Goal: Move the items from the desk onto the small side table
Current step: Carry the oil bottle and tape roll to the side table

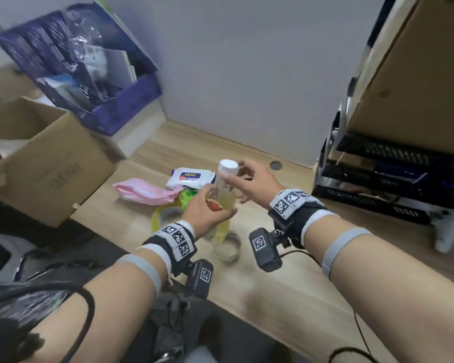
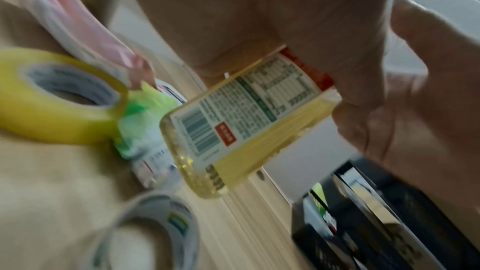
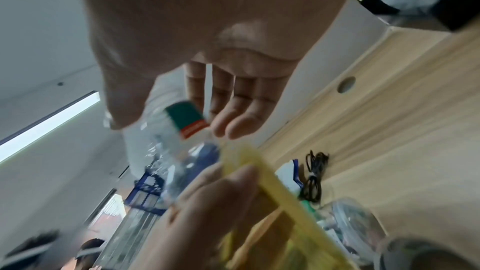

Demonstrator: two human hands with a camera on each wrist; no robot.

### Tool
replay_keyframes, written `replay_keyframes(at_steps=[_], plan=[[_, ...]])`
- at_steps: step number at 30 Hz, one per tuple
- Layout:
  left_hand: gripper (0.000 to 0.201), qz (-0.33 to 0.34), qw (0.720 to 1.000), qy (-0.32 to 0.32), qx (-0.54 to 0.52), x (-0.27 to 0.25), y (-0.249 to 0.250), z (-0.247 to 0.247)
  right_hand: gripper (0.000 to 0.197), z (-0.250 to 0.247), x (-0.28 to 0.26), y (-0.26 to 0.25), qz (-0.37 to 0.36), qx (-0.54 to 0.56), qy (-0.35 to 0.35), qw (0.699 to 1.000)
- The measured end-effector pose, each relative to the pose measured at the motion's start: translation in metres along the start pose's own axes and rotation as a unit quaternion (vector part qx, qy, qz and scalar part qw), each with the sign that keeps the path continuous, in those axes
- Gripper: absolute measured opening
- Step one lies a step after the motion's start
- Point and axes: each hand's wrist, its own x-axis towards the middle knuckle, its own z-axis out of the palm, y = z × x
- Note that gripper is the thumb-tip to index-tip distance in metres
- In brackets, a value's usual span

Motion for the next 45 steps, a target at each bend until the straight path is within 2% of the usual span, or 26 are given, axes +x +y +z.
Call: replay_keyframes(at_steps=[2,4,5,6,8,10,11,13,15,17,19,22,24,29,33,36,39,41,43,45], plan=[[0.063,-0.014,0.999,0.033,-0.009,0.003,-0.017,-0.031,0.048,0.015,0.009,0.01,0.061,0.027,0.019,0.998],[0.067,-0.021,0.999,0.039,-0.024,0.007,-0.031,-0.055,0.051,0.028,0.013,0.037,0.11,-0.085,0.032,0.99],[0.07,-0.023,0.999,0.03,-0.029,0.009,-0.038,-0.065,0.055,0.037,0.012,0.054,0.135,-0.177,0.006,0.975],[0.074,-0.026,0.999,0.016,-0.029,0.012,-0.045,-0.072,0.065,0.047,0.008,0.071,0.166,-0.255,-0.033,0.952],[0.08,-0.037,0.999,-0.014,-0.029,0.019,-0.059,-0.084,0.093,0.074,0.0,0.098,0.219,-0.331,-0.087,0.914],[0.08,-0.042,0.997,-0.053,-0.024,0.024,-0.072,-0.087,0.114,0.1,-0.007,0.116,0.239,-0.359,-0.087,0.898],[0.083,-0.042,0.997,-0.07,-0.016,0.027,-0.078,-0.087,0.118,0.114,-0.007,0.122,0.248,-0.371,-0.077,0.892],[0.089,-0.042,0.995,-0.095,0.003,0.034,-0.088,-0.086,0.108,0.136,-0.008,0.13,0.267,-0.386,-0.044,0.882],[0.089,-0.03,0.992,-0.123,0.02,0.036,-0.092,-0.086,0.078,0.15,-0.011,0.134,0.276,-0.387,0.004,0.88],[0.074,-0.025,0.987,-0.157,0.017,0.039,-0.089,-0.083,0.061,0.15,-0.017,0.136,0.283,-0.37,0.037,0.884],[0.059,-0.016,0.98,-0.197,0.008,0.042,-0.083,-0.076,0.064,0.14,-0.027,0.133,0.292,-0.336,0.078,0.892],[0.056,0.016,0.967,-0.255,0.004,0.04,-0.064,-0.046,0.073,0.112,-0.064,0.122,0.309,-0.258,0.205,0.892],[0.055,0.031,0.961,-0.276,0.011,0.038,-0.052,-0.026,0.073,0.096,-0.088,0.117,0.315,-0.225,0.264,0.883],[0.058,0.1,0.911,-0.4,0.018,-0.01,0.006,0.054,0.082,0.056,-0.202,0.111,0.383,-0.189,0.389,0.816],[0.065,0.161,0.861,-0.48,0.046,-0.079,0.038,0.121,0.081,0.059,-0.313,0.112,0.433,-0.146,0.474,0.753],[0.064,0.224,0.811,-0.536,0.07,-0.155,0.057,0.162,0.076,0.082,-0.405,0.116,0.455,-0.103,0.539,0.702],[0.068,0.285,0.75,-0.59,0.092,-0.246,0.064,0.197,0.074,0.121,-0.496,0.119,0.482,-0.062,0.614,0.622],[0.07,0.307,0.718,-0.617,0.097,-0.3,0.059,0.218,0.076,0.15,-0.548,0.124,0.496,-0.037,0.654,0.57],[0.068,0.339,0.664,-0.656,0.114,-0.37,0.045,0.24,0.077,0.193,-0.607,0.129,0.52,0.002,0.684,0.512],[0.066,0.349,0.63,-0.682,0.127,-0.42,0.03,0.253,0.079,0.23,-0.646,0.135,0.542,0.031,0.688,0.483]])
